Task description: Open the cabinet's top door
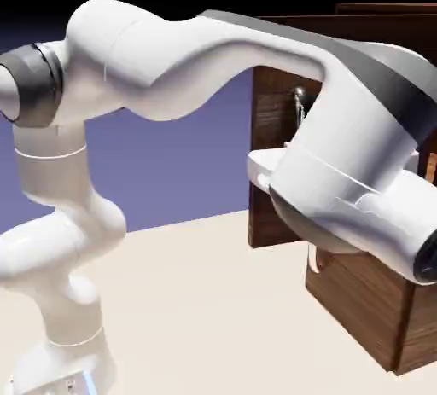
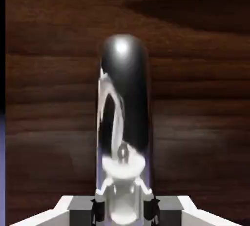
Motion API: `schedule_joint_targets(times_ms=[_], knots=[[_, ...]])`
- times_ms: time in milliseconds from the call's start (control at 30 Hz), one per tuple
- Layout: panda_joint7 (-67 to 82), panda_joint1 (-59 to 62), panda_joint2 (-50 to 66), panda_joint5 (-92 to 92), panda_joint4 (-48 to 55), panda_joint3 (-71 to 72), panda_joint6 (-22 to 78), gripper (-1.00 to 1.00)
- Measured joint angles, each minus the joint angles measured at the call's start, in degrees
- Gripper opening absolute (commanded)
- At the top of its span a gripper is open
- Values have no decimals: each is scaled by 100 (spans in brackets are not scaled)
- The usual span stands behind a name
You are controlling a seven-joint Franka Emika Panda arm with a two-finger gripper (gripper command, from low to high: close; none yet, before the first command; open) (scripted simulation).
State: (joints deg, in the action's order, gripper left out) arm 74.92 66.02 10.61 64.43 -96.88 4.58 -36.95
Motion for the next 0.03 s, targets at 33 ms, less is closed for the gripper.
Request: schedule_joint_targets(times_ms=[33], knots=[[-11, 0, 120, -26, 161, 13, 83, 100]])
